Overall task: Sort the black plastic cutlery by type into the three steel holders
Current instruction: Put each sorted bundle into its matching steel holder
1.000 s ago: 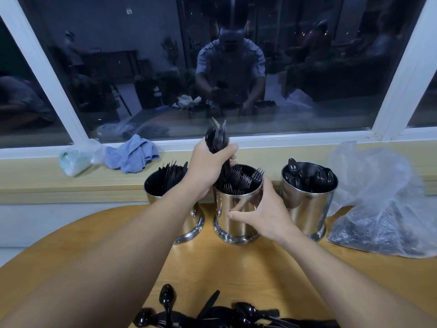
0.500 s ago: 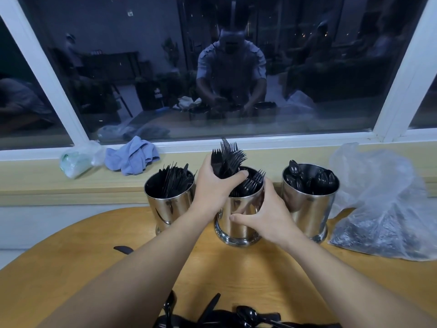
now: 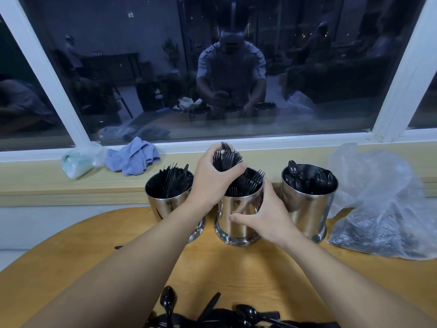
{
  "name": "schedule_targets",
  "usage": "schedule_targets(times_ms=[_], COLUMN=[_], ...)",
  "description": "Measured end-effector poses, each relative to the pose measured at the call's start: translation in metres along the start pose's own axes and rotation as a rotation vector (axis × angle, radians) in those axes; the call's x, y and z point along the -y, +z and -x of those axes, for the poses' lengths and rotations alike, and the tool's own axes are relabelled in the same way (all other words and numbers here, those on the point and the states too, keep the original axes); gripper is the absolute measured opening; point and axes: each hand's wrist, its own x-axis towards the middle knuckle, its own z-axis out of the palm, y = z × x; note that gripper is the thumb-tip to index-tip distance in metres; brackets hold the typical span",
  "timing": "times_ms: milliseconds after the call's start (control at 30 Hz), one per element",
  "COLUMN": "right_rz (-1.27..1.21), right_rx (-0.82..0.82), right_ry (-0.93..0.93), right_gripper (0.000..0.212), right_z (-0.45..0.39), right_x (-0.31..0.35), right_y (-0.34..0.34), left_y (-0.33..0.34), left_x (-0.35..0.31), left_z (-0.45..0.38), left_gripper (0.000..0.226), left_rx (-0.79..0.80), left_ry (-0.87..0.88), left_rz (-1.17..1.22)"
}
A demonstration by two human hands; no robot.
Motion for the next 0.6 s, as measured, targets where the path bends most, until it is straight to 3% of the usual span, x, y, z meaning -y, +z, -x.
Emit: schedule_targets(times_ms=[100, 333, 433, 600], right_rz=[-0.011, -0.027, -0.021, -0.029], right_rx=[0.016, 0.034, 0.025, 0.000], right_ry=[-0.005, -0.019, -0.019, -0.028], right_gripper=[0.093, 0.093, 0.096, 0.103], right_z=[0.000, 0.000, 0.000, -0.001], right_x=[-0.001, -0.002, -0.003, -0.005], right_y=[-0.001, 0.000, 0.001, 0.003], left_y=[0.004, -0.003, -0.006, 0.000], left_x=[0.011, 0.008, 0.005, -0.002], left_z=[0.006, 0.013, 0.011, 0.003], left_gripper=[0.022, 0.091, 0.103, 0.102], left_rx=[0.003, 0.027, 0.053, 0.028], left_ry=[0.024, -0.023, -0.004, 0.037], left_rz=[-0.119, -0.088, -0.113, -0.166])
